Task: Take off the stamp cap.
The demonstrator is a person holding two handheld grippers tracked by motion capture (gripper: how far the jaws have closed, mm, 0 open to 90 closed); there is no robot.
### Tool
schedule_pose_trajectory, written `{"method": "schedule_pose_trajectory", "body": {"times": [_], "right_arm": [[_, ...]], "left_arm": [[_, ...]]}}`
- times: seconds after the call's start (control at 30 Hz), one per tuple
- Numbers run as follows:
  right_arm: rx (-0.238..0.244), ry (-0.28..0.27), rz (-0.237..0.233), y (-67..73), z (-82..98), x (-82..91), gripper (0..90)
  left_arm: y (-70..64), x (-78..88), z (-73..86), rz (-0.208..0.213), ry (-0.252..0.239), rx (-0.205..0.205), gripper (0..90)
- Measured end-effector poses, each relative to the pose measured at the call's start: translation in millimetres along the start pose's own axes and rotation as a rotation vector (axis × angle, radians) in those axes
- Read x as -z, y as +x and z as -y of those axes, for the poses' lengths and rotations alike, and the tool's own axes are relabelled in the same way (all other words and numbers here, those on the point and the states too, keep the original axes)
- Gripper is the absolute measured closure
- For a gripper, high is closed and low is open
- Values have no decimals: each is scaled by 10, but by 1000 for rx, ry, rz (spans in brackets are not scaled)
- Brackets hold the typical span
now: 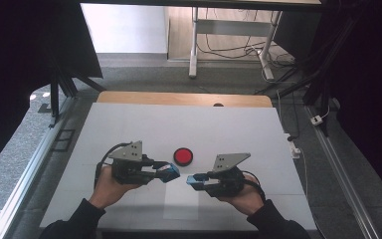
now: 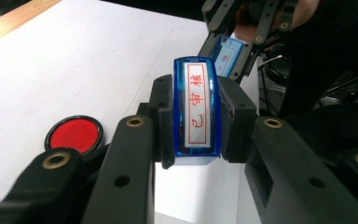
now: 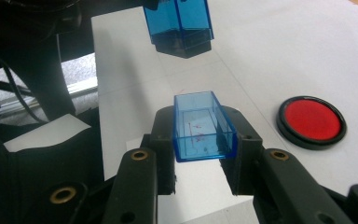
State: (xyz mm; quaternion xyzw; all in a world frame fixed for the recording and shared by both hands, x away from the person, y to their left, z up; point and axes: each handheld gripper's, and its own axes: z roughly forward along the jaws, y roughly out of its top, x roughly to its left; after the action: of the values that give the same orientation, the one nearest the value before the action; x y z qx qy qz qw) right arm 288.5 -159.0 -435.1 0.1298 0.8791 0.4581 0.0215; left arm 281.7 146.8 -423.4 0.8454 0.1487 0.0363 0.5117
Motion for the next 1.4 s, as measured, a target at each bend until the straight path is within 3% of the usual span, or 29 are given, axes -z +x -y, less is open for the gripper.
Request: {"method": "schedule_pose_trajectory", "body": {"times": [0.3,0.8,1.4], "right_arm": [[-43,-14,39,4,58,128,683],[-34,-27,93,53,145,283,682],[-100,-43,190,48,348,521,682]], "left_arm": [[34,-20,-6,-38,28,22,700],[122,-42,-59,-95,58,54,700],[286,-107,-130,-134,62,93,700]]}}
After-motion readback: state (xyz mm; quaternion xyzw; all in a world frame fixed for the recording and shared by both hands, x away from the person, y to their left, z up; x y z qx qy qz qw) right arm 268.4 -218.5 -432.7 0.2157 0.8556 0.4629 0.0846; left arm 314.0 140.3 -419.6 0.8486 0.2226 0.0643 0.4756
